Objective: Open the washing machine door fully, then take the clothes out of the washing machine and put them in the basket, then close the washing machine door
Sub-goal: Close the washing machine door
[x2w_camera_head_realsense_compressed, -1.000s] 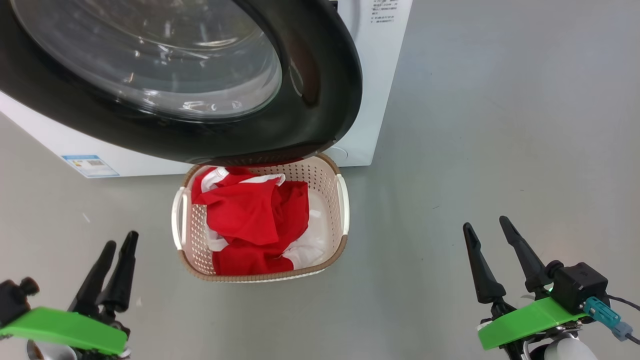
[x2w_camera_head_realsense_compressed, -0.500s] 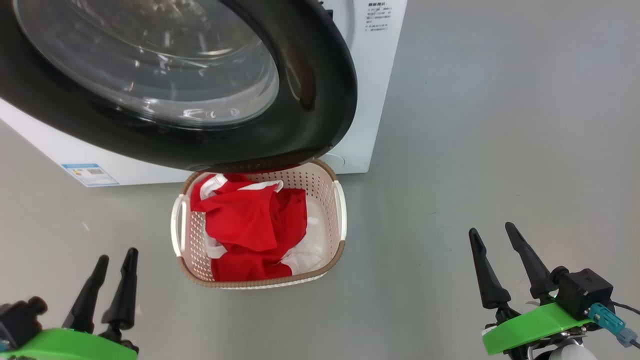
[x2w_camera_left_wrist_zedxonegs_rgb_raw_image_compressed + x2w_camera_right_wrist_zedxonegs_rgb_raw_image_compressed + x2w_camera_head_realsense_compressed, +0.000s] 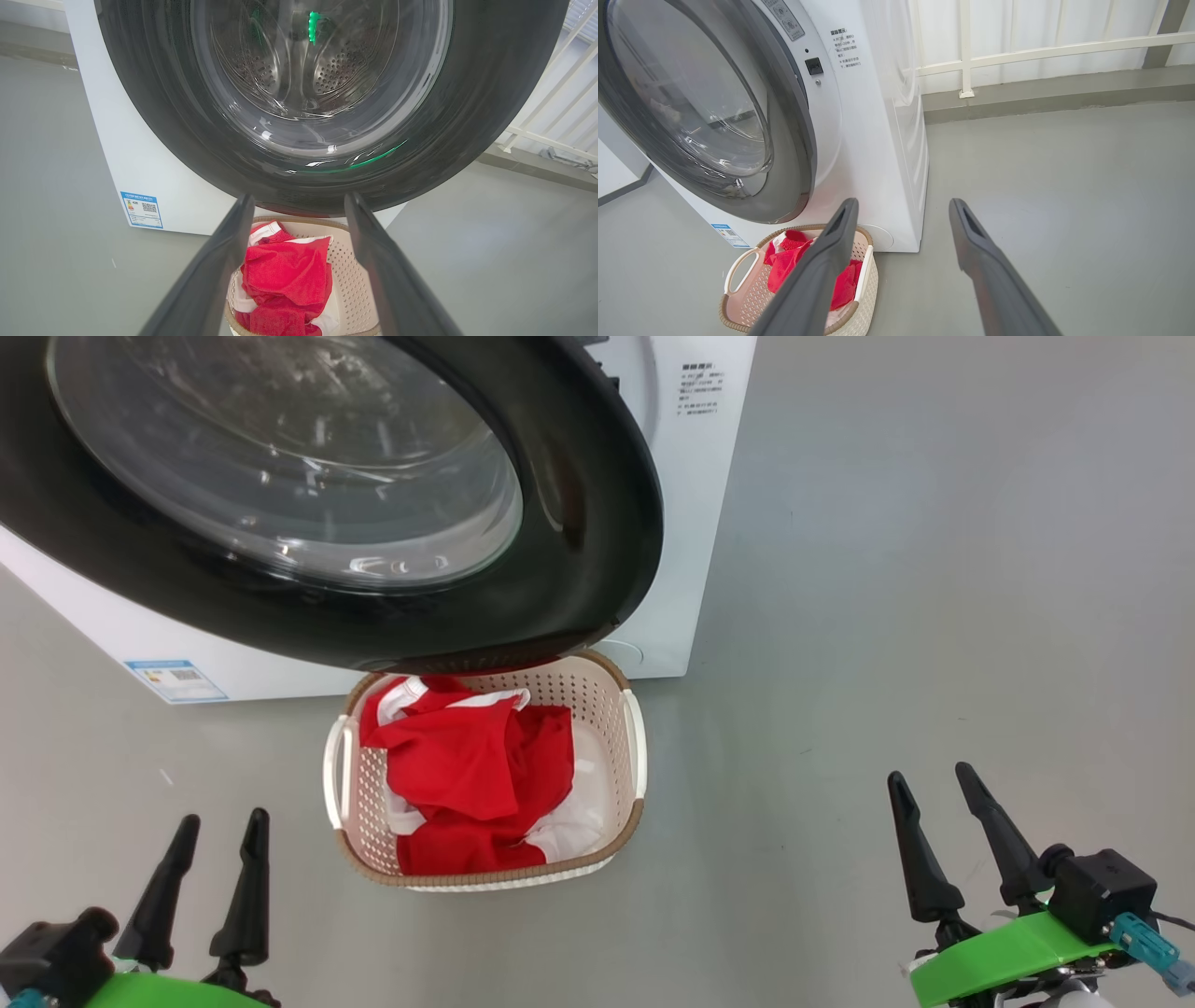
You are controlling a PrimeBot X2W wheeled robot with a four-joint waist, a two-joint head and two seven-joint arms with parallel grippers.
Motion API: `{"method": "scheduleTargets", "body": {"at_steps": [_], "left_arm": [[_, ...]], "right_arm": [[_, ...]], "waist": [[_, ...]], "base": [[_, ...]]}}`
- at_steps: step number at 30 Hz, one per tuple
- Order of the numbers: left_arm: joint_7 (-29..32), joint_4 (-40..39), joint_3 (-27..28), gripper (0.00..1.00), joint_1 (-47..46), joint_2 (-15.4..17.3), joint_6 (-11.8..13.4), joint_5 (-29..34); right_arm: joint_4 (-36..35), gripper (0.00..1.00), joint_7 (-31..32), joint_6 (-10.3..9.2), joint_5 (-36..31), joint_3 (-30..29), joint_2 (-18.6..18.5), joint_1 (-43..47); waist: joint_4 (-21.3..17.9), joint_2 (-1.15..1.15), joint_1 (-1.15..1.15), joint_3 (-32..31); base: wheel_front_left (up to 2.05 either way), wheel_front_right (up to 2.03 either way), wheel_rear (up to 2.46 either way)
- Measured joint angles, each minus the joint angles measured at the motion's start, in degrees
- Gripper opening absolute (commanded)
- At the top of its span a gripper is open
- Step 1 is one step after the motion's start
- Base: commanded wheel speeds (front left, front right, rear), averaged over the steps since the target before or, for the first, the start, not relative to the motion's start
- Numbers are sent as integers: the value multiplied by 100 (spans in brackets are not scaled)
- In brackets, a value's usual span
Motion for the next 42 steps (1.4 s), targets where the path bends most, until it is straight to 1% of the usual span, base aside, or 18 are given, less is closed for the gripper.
{"method": "scheduleTargets", "body": {"at_steps": [7,14,19,30,31,32,33,34,42], "left_arm": [[0,-240,243,100,85,-200,-1,689],[0,-320,397,100,297,-393,-1,1040],[0,-318,466,100,354,-520,-1,1150],[0,-312,464,100,377,-558,-1,1154],[0,-313,456,100,374,-565,-1,1157],[0,-313,443,100,372,-573,-1,1176],[0,-314,426,100,368,-583,-1,1201],[0,-316,407,100,361,-592,-1,1203],[0,-320,312,100,113,-773,-1,1212]], "right_arm": [[-12,100,0,0,16,-10,3,121],[-20,100,0,0,16,-29,4,213],[-27,100,0,0,16,-24,4,214],[-65,100,0,0,16,-2,3,206],[-68,67,0,0,18,21,2,198],[-70,42,0,0,22,49,0,188],[-79,10,0,0,24,86,-2,176],[-89,0,0,0,24,123,-3,159],[-53,0,0,0,25,421,-35,-601]], "waist": [[3,0,0,-60],[17,0,0,-122],[26,0,0,-142],[99,0,0,-53],[114,0,0,-37],[133,0,0,-25],[154,0,0,-11],[176,0,0,7],[439,0,0,159]], "base": [[0,0,0],[0,0,0],[0,0,0],[0,0,0],[0,0,0],[0,0,0],[0,0,0],[0,0,0],[0,0,0]]}}
